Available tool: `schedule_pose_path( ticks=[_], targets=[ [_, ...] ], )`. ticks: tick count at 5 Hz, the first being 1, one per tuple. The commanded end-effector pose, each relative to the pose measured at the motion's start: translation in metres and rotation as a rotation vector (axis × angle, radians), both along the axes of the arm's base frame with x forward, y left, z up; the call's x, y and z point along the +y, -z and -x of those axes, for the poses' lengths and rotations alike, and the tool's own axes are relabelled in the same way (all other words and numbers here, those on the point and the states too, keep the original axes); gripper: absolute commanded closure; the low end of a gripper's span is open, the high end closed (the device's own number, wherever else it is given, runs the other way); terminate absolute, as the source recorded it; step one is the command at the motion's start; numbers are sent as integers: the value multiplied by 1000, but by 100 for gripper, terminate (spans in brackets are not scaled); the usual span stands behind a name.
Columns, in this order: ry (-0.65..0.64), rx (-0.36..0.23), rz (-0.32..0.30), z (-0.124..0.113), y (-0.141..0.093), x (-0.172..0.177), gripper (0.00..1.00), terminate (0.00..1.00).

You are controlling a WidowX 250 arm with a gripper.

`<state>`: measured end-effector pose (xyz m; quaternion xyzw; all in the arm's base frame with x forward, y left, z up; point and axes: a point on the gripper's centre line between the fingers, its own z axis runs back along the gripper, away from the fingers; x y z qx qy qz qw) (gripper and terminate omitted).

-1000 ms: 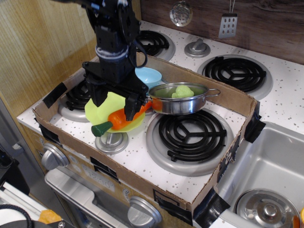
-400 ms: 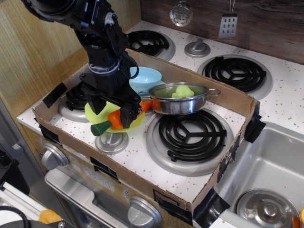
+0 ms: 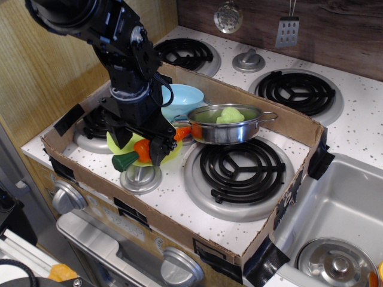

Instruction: Take carrot off plate

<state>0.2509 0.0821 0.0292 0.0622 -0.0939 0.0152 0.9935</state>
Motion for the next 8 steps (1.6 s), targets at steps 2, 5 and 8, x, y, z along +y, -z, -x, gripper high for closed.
schedule_pose_path(
  ticks=[2, 5, 8],
  targets=[
    [-8, -12, 11, -4, 7, 0, 100, 0],
    [-68, 75, -128, -1, -46, 17, 100, 0],
    [-393, 181, -103, 4, -75, -35, 100, 0]
  ],
)
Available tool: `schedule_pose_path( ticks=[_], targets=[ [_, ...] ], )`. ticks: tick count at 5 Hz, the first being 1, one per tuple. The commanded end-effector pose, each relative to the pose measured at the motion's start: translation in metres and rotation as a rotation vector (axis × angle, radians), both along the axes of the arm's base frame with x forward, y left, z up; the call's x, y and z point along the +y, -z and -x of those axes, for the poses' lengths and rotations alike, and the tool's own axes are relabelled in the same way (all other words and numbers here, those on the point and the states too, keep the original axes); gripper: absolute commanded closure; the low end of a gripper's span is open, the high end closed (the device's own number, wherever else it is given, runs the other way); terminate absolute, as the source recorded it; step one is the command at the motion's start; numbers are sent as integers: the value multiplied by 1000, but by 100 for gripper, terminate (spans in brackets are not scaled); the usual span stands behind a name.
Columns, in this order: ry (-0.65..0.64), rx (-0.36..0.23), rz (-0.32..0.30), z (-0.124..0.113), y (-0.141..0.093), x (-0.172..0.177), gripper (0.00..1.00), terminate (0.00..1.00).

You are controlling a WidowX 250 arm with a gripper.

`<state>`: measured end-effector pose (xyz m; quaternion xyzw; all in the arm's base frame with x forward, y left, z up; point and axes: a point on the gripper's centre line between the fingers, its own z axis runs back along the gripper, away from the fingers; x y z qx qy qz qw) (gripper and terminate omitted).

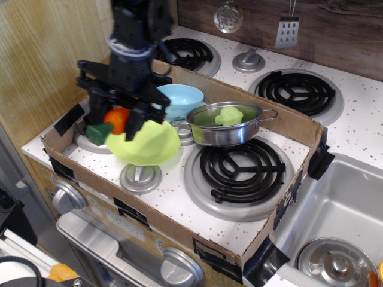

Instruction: Take carrot off plate

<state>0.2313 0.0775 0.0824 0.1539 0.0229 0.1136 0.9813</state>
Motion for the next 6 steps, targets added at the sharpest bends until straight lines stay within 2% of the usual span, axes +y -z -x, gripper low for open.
schedule_pose_path(
  ticks=[1, 2, 3, 4, 5, 6],
  targets=[
    [-253, -89, 108, -21, -13, -63, 100, 0],
    [-268, -114, 103, -14, -8, -98, 100, 0],
    [-213, -95, 135, -8, -5, -124, 100, 0],
    [-149, -112, 105, -4, -4, -141, 100, 0],
    [-213, -165, 89, 6, 4, -142, 100, 0],
    [-287, -146, 94, 10, 8, -133, 100, 0]
  ],
)
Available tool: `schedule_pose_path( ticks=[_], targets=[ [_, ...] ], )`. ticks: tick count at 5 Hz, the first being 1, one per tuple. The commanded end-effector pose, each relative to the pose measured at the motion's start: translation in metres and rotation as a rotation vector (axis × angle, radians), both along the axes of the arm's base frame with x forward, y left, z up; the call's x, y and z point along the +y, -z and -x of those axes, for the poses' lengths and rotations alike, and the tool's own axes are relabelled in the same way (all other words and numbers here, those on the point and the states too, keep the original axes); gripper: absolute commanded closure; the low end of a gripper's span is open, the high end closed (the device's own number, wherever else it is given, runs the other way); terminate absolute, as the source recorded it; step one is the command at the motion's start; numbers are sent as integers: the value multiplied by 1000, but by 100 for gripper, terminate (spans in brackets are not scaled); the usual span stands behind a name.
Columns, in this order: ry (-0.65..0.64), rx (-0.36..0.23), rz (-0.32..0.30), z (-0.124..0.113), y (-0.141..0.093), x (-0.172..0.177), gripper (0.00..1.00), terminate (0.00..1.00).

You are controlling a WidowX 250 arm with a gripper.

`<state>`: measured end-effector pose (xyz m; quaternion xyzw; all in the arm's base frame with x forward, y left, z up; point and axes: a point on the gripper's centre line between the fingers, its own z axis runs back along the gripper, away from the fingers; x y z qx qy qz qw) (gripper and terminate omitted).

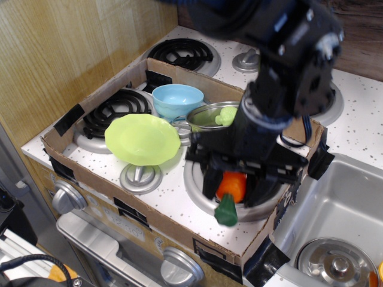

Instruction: Take carrot off plate

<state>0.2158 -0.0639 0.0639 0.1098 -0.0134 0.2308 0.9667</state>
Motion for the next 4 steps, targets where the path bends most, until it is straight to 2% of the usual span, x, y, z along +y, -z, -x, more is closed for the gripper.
schedule_pose_path(
  ticks=[1, 3, 4],
  targets=[
    [-313, -28, 112, -10, -7, 22, 100, 0],
    [-784, -77, 200, -20, 8, 35, 100, 0],
    [-1028, -103, 230, -34, 18, 36, 100, 0]
  ],
)
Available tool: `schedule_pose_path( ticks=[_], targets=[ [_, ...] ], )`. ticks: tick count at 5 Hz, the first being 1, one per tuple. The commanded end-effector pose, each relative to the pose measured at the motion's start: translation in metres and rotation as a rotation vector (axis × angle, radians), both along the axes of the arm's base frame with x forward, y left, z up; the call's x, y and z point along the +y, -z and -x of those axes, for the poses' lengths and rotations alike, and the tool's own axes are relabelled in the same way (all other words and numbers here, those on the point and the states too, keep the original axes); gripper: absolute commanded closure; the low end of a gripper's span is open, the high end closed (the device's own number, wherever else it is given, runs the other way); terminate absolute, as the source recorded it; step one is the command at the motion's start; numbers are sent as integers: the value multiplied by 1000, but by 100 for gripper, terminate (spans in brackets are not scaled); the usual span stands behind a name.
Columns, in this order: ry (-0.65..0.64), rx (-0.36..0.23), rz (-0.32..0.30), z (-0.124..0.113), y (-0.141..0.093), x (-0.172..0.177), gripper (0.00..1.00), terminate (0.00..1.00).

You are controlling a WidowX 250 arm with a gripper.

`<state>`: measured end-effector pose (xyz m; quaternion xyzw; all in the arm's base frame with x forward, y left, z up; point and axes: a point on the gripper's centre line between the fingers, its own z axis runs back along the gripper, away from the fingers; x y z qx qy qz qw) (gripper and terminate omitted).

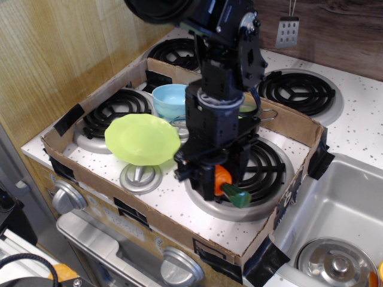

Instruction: Take carrot off plate

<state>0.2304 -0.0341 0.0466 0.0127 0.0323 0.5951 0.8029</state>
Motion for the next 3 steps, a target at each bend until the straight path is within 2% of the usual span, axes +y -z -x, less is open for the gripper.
schedule_pose_path(
  ticks=[1, 2, 3],
  targets=[
    [-304, -103, 60, -30, 11, 4, 100, 0],
    [-284, -122, 61, -39, 17, 1, 100, 0],
    [-226, -177, -20, -37, 18, 3, 0, 100]
  ],
)
